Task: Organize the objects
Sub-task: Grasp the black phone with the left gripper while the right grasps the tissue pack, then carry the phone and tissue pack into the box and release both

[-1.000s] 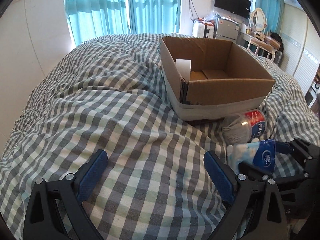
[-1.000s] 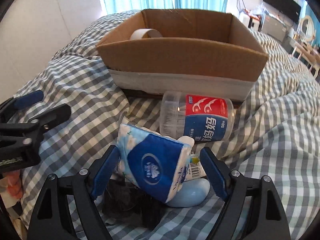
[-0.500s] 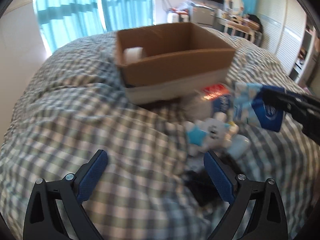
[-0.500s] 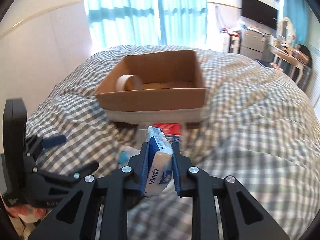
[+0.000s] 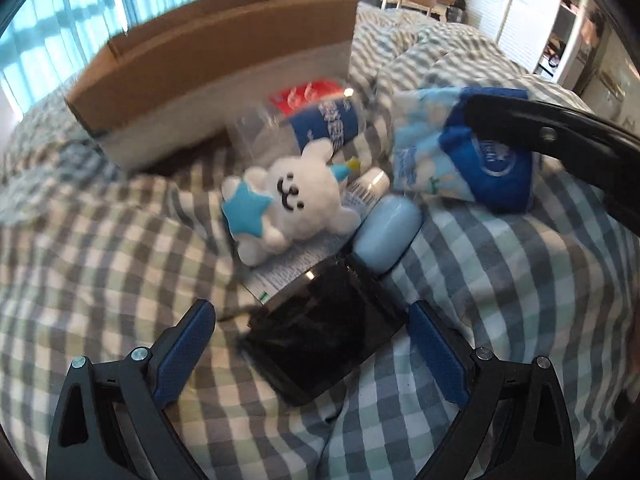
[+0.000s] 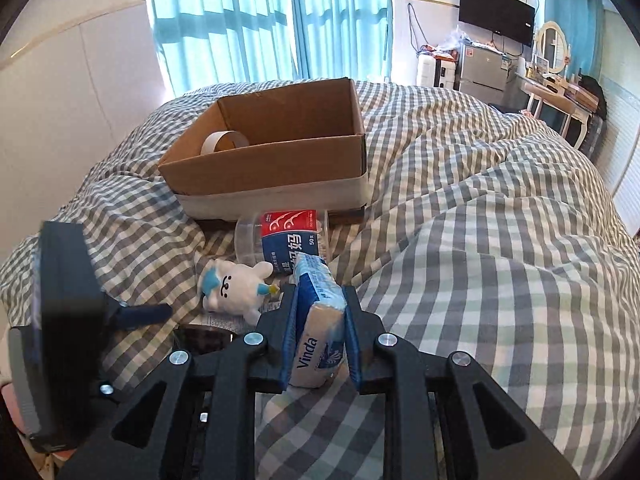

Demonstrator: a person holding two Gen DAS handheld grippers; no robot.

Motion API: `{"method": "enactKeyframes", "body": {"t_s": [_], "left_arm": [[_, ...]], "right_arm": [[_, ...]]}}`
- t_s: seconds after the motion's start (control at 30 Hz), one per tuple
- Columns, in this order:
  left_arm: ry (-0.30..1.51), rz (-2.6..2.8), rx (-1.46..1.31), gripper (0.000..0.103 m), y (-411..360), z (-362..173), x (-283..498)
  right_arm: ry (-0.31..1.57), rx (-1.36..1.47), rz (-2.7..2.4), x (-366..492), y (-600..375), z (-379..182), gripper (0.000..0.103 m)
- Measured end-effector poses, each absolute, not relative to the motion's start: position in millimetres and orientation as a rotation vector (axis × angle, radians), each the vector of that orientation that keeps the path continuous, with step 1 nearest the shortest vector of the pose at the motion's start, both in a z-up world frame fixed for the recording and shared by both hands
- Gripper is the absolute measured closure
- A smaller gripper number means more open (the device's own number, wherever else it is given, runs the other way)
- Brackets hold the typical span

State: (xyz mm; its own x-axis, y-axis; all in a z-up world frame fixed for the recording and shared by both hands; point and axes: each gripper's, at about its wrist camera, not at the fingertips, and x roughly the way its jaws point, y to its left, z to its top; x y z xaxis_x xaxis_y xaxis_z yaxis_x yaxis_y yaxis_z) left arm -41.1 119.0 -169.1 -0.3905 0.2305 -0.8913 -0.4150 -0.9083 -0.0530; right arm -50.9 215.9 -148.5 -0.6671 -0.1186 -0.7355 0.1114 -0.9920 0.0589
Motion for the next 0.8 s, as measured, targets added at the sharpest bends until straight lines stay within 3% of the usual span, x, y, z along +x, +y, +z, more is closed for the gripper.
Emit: {"method": "enactKeyframes", "body": {"t_s": [0.03,0.07,0.1,0.5,0.8], "left_arm": [[0.225,2.314,-1.452,0.007,117.1,-169.2,-42.2],[0.209,2.3,-1.449,0.017,116.1,-169.2,-42.4],[0.192,2.279,-1.445,0.018,115.8,-168.9,-41.9],[0.187,2.335,-1.386,0.023,108.8,-147.1,-27.3],[0.054,2.41,-1.224,0.023,85.6,-95.3,-18.7]], "right_arm": [[-0.013,1.219,-2.76,-49.7,215.7,-148.8,0.082],[-0.014,1.219,-2.762,-49.5,214.8,-148.9,0.082],[-0.016,1.218,-2.765,-48.8,214.7,-148.5,0.082],[0.002,1.192,-2.789,-38.3,210.0,-142.2,0.082],[0.001,1.175,-2.795,-39.8,209.3,-130.3,0.082]]}}
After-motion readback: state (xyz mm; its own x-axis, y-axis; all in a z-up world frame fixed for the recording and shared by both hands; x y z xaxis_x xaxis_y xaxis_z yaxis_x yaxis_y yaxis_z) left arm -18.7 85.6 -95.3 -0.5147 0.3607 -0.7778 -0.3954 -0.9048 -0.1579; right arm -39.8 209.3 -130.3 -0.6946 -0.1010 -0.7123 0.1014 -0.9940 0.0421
